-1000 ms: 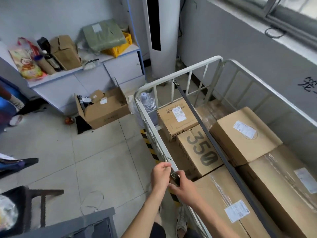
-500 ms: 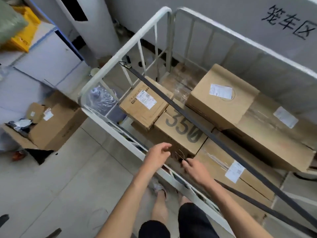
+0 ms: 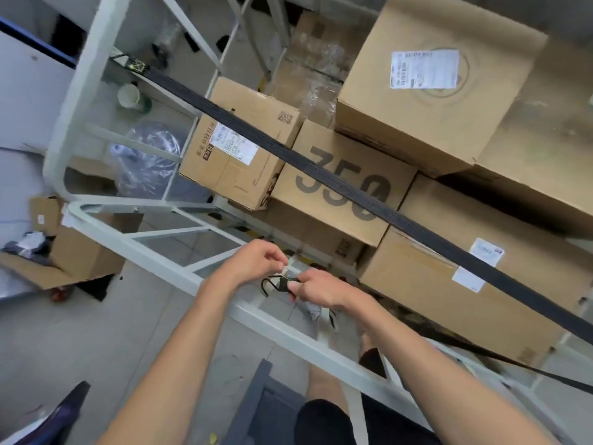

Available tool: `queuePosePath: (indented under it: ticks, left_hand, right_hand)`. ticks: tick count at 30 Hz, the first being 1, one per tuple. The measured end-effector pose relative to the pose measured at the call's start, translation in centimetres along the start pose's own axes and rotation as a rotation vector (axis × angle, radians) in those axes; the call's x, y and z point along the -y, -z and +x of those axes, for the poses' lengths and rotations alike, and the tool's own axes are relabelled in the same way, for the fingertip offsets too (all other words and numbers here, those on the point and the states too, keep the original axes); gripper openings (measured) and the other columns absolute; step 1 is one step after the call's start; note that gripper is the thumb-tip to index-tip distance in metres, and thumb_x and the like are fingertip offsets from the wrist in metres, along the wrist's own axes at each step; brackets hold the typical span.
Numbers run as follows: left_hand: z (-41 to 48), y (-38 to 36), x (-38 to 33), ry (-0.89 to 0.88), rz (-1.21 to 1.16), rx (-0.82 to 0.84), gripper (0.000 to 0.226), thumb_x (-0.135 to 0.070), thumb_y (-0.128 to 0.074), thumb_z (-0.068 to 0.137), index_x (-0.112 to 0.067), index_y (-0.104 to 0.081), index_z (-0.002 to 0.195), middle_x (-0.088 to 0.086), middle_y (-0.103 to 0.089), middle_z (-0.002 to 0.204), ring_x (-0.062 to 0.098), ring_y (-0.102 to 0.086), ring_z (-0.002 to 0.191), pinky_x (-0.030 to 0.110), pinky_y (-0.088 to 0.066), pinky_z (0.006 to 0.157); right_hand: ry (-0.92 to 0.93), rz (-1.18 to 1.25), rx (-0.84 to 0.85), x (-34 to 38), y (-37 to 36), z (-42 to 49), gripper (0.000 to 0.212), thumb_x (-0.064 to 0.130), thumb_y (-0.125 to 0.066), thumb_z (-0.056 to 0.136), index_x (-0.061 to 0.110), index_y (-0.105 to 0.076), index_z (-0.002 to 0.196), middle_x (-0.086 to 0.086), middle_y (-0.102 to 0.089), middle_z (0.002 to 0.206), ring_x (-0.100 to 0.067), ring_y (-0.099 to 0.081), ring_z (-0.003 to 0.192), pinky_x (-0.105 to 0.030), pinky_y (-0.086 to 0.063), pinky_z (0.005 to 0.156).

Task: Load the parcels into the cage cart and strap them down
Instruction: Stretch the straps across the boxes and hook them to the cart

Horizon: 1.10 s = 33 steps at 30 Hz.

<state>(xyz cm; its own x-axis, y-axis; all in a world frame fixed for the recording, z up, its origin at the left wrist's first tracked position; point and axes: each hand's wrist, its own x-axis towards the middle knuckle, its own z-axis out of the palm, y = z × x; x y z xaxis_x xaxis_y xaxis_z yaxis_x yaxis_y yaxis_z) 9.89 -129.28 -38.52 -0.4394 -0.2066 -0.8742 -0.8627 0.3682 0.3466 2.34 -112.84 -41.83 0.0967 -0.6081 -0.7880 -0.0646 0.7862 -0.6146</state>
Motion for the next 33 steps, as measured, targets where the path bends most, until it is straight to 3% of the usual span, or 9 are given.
queuePosePath:
  ticks: [4, 7, 10, 14, 16, 19, 22, 28, 33]
  left_hand:
    - [0.1, 0.0, 0.7, 0.034, -0.002, -0.016, 0.008, -0.007, -0.07, 0.09, -0.013, -0.075, 0.094, 0.002, -0.074, 0.098, 0.017, -0.066, 0.096, 0.031, -0.05, 0.089]
    - [-0.3, -0.1, 1.2, 0.056, -0.015, -0.012, 0.01, -0.006, -0.069, 0.091, -0.013, -0.075, 0.093, 0.002, -0.073, 0.095, 0.013, -0.064, 0.088, 0.024, -0.05, 0.08]
    - [-0.7, -0.3, 1.3, 0.078, -0.017, -0.01, 0.01, -0.008, -0.069, 0.092, -0.012, -0.075, 0.099, 0.002, -0.074, 0.098, 0.014, -0.065, 0.091, 0.022, -0.048, 0.08]
    - [-1.6, -0.6, 0.5, 0.083, -0.077, -0.02, 0.01, -0.014, -0.067, 0.094, -0.021, -0.072, 0.1, -0.001, -0.071, 0.092, 0.014, -0.063, 0.084, 0.026, -0.05, 0.081]
    - [-2.3, -0.6, -0.4, 0.086, -0.082, -0.02, 0.01, -0.022, -0.065, 0.096, -0.025, -0.07, 0.104, -0.001, -0.071, 0.096, 0.014, -0.065, 0.085, 0.032, -0.052, 0.085]
    - [-3.9, -1.0, -2.3, 0.035, -0.083, -0.044, 0.012, -0.03, -0.061, 0.098, -0.029, -0.065, 0.109, -0.013, -0.066, 0.097, 0.006, -0.061, 0.088, 0.03, -0.05, 0.082]
    - [-5.6, -2.2, -4.5, -0.023, -0.085, -0.051, 0.022, -0.033, -0.057, 0.099, -0.027, -0.064, 0.119, -0.013, -0.065, 0.105, 0.008, -0.061, 0.1, 0.031, -0.049, 0.088]
    - [-8.1, -6.7, -7.5, -0.169, -0.102, -0.094, 0.022, -0.034, -0.053, 0.099, -0.032, -0.064, 0.118, -0.014, -0.066, 0.11, 0.007, -0.06, 0.105, 0.03, -0.048, 0.088]
    - [-12.2, -10.9, -9.3, -0.318, -0.055, -0.05, 0.022, -0.034, -0.053, 0.099, -0.033, -0.065, 0.117, -0.014, -0.066, 0.109, 0.008, -0.06, 0.104, 0.029, -0.046, 0.086]
  right_hand:
    - [0.041, 0.038, 0.03, 1.2, -1.5, 2.5, 0.031, 0.03, -0.045, 0.1, 0.022, -0.068, 0.081, 0.007, -0.056, 0.074, -0.01, -0.051, 0.069, -0.027, -0.039, 0.065]
    - [0.001, -0.086, 0.095, 1.0, -2.1, 3.4, 0.031, 0.032, -0.046, 0.096, 0.026, -0.068, 0.076, 0.001, -0.061, 0.082, -0.023, -0.059, 0.086, -0.037, -0.048, 0.082]
    - [-0.069, -0.146, 0.124, -1.2, -2.4, 3.1, 0.033, 0.032, -0.048, 0.095, 0.028, -0.065, 0.066, 0.0, -0.063, 0.083, -0.025, -0.061, 0.09, -0.038, -0.049, 0.086]
    - [-0.086, -0.064, 0.164, -3.0, -3.1, 1.4, 0.039, 0.041, -0.045, 0.102, 0.027, -0.066, 0.072, 0.006, -0.058, 0.071, -0.013, -0.054, 0.069, -0.028, -0.04, 0.063]
    - [-0.084, -0.099, 0.129, -2.8, -3.4, 0.5, 0.037, 0.046, -0.042, 0.102, 0.024, -0.067, 0.086, 0.008, -0.061, 0.072, -0.012, -0.058, 0.07, -0.029, -0.044, 0.066]
    - [-0.067, -0.207, 0.05, -1.9, -2.5, -1.3, 0.033, 0.045, -0.039, 0.102, 0.02, -0.061, 0.105, 0.004, -0.072, 0.09, -0.021, -0.067, 0.091, -0.035, -0.05, 0.082]
    - [-0.068, -0.317, -0.091, -1.3, -0.6, -4.1, 0.038, 0.042, -0.037, 0.101, 0.02, -0.058, 0.123, -0.005, -0.067, 0.122, -0.029, -0.06, 0.112, -0.038, -0.047, 0.088]
    - [-0.097, -0.214, -0.501, -4.3, 3.1, -13.0, 0.036, 0.036, -0.037, 0.101, 0.022, -0.061, 0.123, -0.005, -0.066, 0.128, -0.025, -0.061, 0.112, -0.034, -0.047, 0.087]
    - [-0.168, -0.02, -0.798, -7.8, 0.8, -22.3, 0.035, 0.033, -0.04, 0.102, 0.022, -0.061, 0.127, 0.0, -0.064, 0.131, -0.019, -0.058, 0.116, -0.027, -0.039, 0.085]
